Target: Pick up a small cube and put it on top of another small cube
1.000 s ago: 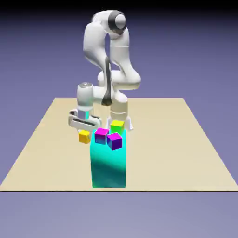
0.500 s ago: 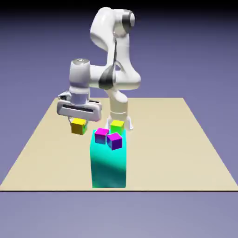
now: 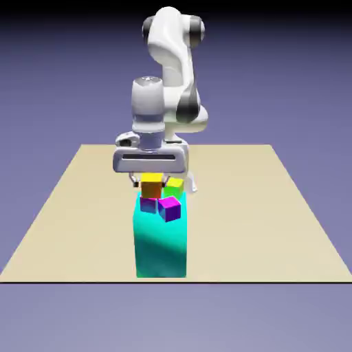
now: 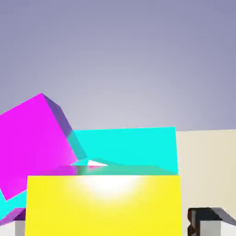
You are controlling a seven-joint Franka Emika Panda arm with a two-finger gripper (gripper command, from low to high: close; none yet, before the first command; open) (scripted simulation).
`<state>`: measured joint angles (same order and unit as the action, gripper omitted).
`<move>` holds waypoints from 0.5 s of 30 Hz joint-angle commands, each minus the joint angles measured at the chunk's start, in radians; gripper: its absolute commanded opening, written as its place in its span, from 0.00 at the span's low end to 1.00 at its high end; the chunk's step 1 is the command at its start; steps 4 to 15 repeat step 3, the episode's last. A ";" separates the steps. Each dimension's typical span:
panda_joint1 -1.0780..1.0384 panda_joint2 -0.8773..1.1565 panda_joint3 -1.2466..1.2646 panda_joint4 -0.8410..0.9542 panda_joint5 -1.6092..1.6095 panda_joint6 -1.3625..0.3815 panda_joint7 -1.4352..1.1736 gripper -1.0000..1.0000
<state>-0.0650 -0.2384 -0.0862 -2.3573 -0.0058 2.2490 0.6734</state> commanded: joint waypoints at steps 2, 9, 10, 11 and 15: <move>-0.023 -0.042 0.023 0.044 0.003 -0.087 -0.002 1.00; -0.027 -0.049 0.027 0.051 0.004 -0.101 -0.002 1.00; -0.027 -0.049 0.027 0.051 0.004 -0.101 -0.002 1.00; -0.027 -0.049 0.027 0.051 0.004 -0.101 -0.002 1.00; -0.027 -0.049 0.027 0.051 0.004 -0.101 -0.002 1.00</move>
